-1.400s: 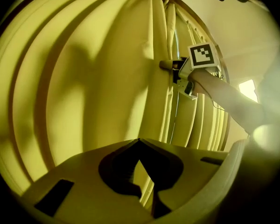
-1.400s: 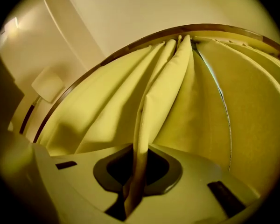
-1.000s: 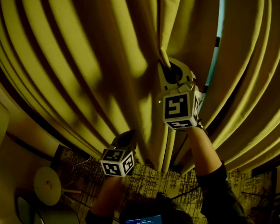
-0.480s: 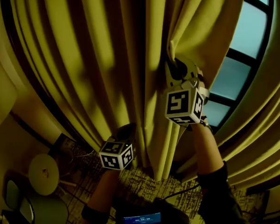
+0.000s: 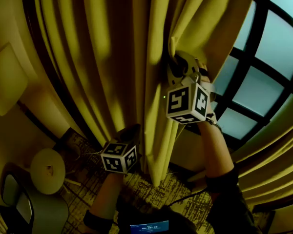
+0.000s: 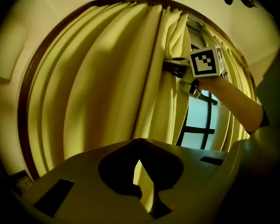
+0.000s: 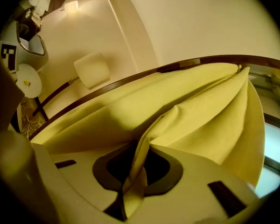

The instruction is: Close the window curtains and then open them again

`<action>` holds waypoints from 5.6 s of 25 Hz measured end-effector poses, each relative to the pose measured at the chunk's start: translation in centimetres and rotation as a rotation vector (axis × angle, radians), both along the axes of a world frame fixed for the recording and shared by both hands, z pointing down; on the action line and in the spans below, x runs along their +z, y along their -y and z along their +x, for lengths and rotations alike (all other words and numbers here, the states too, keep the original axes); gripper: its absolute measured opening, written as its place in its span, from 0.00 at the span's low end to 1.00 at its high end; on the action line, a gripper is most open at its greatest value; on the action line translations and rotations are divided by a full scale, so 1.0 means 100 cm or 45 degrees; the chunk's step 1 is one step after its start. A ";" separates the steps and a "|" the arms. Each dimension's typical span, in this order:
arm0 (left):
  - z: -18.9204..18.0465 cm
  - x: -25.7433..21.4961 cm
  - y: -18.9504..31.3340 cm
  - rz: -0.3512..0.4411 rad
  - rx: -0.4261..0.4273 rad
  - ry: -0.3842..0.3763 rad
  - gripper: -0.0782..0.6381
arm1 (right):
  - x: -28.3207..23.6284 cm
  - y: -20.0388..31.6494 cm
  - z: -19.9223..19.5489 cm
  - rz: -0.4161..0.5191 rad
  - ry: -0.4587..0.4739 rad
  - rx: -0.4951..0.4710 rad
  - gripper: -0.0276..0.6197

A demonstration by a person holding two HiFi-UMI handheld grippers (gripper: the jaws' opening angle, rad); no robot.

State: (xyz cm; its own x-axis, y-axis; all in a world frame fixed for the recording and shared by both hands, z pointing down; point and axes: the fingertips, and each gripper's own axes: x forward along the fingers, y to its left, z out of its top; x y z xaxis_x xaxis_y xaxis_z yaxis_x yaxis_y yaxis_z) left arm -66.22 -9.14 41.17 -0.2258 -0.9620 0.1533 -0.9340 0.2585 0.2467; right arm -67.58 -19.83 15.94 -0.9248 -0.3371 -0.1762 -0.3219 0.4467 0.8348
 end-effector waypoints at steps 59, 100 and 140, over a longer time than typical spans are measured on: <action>-0.369 0.013 -0.186 -0.052 -0.444 -0.069 0.11 | 0.018 -0.178 -0.405 0.129 -0.172 -0.212 0.15; -0.560 0.046 -0.254 -0.044 -0.184 -0.195 0.11 | 0.024 -0.266 -0.622 0.109 -0.171 -0.105 0.15; -0.190 0.096 -0.206 -0.211 0.386 -0.038 0.11 | 0.227 -0.178 -0.008 -1.085 0.211 0.433 0.21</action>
State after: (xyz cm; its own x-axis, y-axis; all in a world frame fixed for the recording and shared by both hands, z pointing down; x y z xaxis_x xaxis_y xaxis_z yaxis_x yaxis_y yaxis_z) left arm -85.18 11.49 50.80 0.0734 -0.9461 0.3155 -0.9675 0.0092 0.2528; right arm -68.35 -1.99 38.68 -0.7380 -0.6613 0.1345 -0.6334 0.7475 0.1999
